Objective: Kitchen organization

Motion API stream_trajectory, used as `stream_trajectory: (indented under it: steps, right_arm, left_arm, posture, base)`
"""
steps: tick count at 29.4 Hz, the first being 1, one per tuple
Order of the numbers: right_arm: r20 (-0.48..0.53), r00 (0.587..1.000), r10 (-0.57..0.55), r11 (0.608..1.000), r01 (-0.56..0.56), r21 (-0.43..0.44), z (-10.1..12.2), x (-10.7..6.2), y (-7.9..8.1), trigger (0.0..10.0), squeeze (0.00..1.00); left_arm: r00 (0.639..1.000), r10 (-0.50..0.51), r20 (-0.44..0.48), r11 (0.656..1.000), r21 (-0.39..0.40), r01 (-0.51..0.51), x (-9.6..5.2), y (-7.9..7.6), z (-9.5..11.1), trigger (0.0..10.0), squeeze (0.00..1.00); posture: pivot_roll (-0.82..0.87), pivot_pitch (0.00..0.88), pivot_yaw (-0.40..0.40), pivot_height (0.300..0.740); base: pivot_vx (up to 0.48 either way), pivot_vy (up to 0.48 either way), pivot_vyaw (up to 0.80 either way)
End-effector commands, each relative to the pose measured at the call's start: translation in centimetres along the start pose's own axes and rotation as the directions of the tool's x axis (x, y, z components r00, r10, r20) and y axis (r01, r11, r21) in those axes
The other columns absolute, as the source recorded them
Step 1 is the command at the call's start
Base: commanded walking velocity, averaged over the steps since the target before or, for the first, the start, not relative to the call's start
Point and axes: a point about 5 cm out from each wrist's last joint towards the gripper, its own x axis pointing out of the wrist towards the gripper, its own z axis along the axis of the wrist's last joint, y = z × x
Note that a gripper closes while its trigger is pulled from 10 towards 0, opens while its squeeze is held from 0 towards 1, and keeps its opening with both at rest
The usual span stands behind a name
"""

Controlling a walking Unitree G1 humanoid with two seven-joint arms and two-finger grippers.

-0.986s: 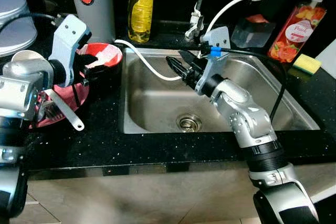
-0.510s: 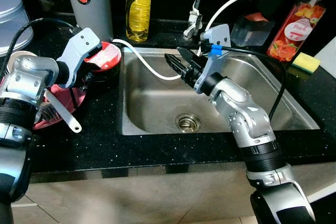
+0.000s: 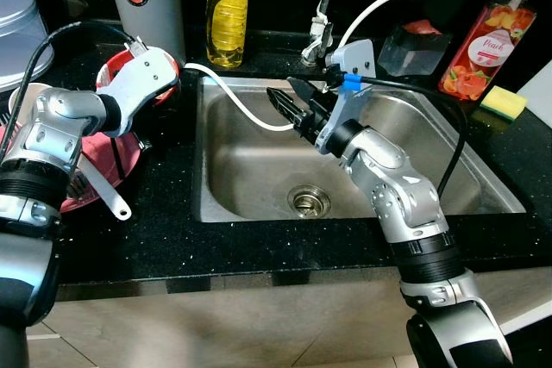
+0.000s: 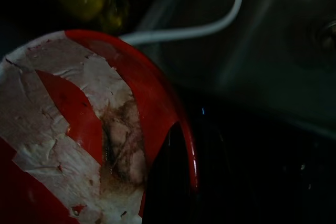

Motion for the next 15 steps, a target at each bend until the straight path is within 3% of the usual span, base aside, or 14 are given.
stream_trajectory:
  steps: [1,3,4,6,9,12,15]
  right_arm:
    - [-0.007,1.000,-0.001,1.000,0.001,0.002,0.1,0.1,-0.2,10.0,0.00]
    - [-0.006,1.000,0.003,1.000,-0.003,0.001,0.1,0.3,-0.1,10.0,0.00]
    - [-0.005,1.000,0.004,1.000,-0.004,-0.001,0.2,0.3,-0.1,10.0,0.00]
    - [-0.004,1.000,0.002,1.000,-0.002,-0.002,0.2,0.3,-0.2,10.0,0.00]
    - [0.016,0.999,-0.050,0.999,0.050,-0.006,0.6,0.3,-0.8,10.0,0.00]
    - [0.062,0.975,-0.215,0.976,0.216,-0.010,1.4,0.0,-2.9,10.0,0.00]
    - [0.100,0.923,-0.373,0.928,0.373,0.016,2.2,-0.6,-5.2,10.0,0.00]
  left_arm:
    - [0.995,0.015,0.098,0.998,0.056,-0.021,0.0,0.1,2.2,0.0,0.00]
    - [0.992,0.013,0.122,0.994,0.107,-0.026,0.4,-0.1,3.4,0.0,0.00]
    - [0.987,-0.001,0.161,0.988,0.150,-0.024,0.8,-0.7,4.8,10.0,0.00]
    - [0.979,-0.025,0.202,0.988,0.156,-0.007,1.0,-1.2,5.7,10.0,0.00]
    - [0.940,-0.144,0.310,0.984,0.144,0.103,2.4,-3.2,8.0,10.0,0.00]
    - [0.905,-0.254,0.340,0.967,0.119,0.227,4.2,-5.5,9.1,10.0,0.00]
    - [0.884,-0.334,0.326,0.941,0.069,0.331,6.5,-8.1,9.3,10.0,0.00]
  posture:
    - [0.24,0.000,-0.111,0.740]
    - [0.24,0.000,-0.112,0.740]
    - [0.24,0.000,-0.113,0.740]
    - [0.24,0.000,-0.114,0.740]
    - [0.23,0.000,-0.107,0.740]
    - [0.22,0.000,-0.106,0.740]
    - [0.21,0.000,-0.098,0.740]
  base:
    - [0.000,0.000,0.00]
    - [0.000,0.000,0.00]
    - [0.000,0.000,0.00]
    - [0.000,0.000,0.00]
    - [0.000,0.000,0.00]
    - [0.000,0.000,0.00]
    - [0.000,0.000,0.00]
